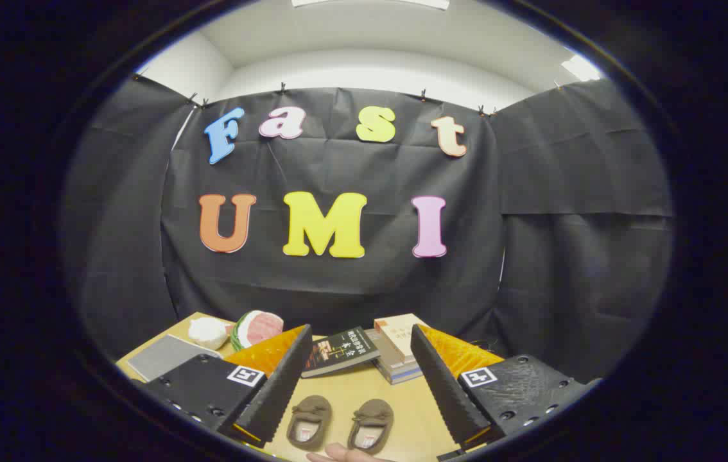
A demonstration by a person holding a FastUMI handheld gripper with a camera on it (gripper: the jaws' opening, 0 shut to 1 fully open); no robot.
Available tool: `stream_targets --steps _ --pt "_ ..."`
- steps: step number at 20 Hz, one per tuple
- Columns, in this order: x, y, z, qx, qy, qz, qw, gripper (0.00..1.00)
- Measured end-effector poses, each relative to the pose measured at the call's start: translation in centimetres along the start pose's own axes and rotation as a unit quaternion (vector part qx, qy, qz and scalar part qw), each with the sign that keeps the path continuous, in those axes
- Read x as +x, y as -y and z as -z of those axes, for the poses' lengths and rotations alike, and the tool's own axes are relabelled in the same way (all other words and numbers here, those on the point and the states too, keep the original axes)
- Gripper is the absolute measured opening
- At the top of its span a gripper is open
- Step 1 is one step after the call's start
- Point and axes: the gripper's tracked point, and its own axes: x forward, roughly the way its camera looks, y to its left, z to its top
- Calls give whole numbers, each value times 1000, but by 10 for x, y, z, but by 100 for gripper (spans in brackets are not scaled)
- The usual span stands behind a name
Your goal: Open the storage box then place both shoes into the box .Put the left shoe in first, then the right shoe, with the right side of both shoes facing outward in a uniform manner.
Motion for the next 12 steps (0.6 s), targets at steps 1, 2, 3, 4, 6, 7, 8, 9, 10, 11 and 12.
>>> stream_targets --steps 1,2,3,4,6,7,8,9,10,11,12 --pt "-1 -1 2 1 -5 -4 1000 95" --pt "-1 -4 4 0 -8 -10 1000 95" --pt "-1 -6 6 -4 -11 -13 1000 95" --pt "0 -7 10 -8 -13 -16 1000 95" --pt "-1 -12 17 -11 -20 -23 999 95" --pt "-1 -14 19 -13 -24 -26 999 95" --pt "-1 -16 21 -15 -26 -27 999 95" --pt "-1 -17 23 -17 -27 -28 999 95" --pt "-1 -19 26 -19 -29 -27 999 95" --pt "0 -22 28 -20 -31 -28 999 95" --pt "0 -26 31 -20 -35 -31 999 95"
